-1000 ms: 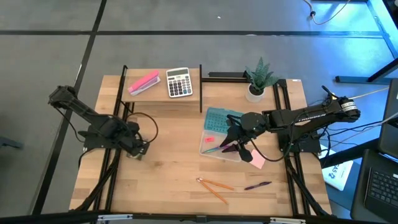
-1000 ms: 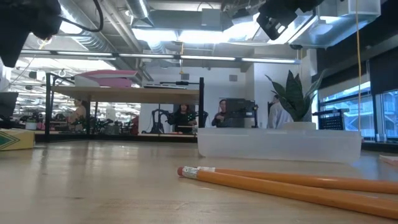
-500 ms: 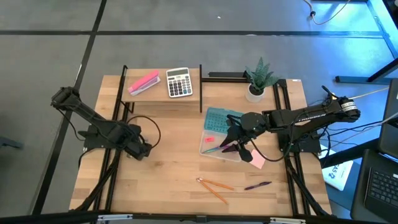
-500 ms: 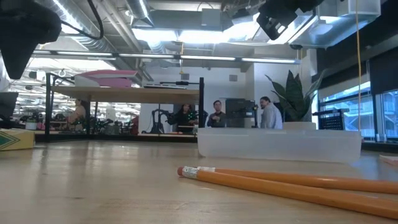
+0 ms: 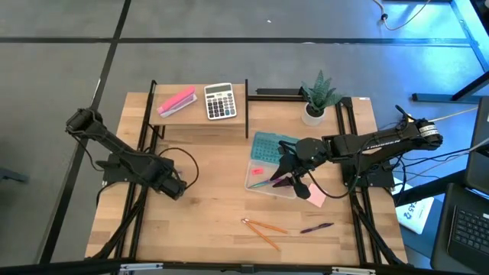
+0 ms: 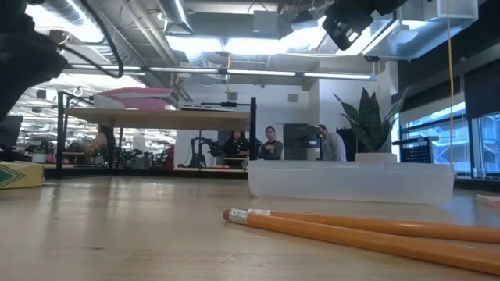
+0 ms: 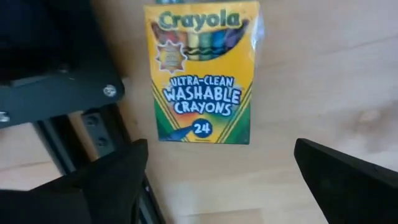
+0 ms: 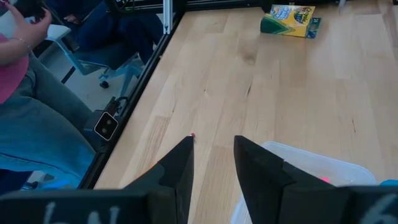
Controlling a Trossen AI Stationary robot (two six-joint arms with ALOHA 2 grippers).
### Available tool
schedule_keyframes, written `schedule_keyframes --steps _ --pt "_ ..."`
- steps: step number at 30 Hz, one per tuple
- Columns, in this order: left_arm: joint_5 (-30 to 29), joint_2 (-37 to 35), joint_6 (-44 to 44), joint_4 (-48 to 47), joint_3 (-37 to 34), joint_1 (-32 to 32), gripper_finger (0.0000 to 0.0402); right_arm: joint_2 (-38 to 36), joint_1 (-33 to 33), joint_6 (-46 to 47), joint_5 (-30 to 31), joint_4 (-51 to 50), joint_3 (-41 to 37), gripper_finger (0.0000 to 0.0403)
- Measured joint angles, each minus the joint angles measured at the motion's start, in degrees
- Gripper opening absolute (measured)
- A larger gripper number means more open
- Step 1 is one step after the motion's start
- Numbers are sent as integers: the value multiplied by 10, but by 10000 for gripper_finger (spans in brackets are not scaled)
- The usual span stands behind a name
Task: Pack school essentials
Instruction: Put the crayon box into the supply box
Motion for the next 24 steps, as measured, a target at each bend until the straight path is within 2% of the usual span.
schedule_keyframes --steps 8,24 --pt "4 0 -4 10 -31 0 398 0 0 -1 0 0 0 117" --pt "24 0 -5 122 -103 0 399 0 0 -1 0 0 0 117"
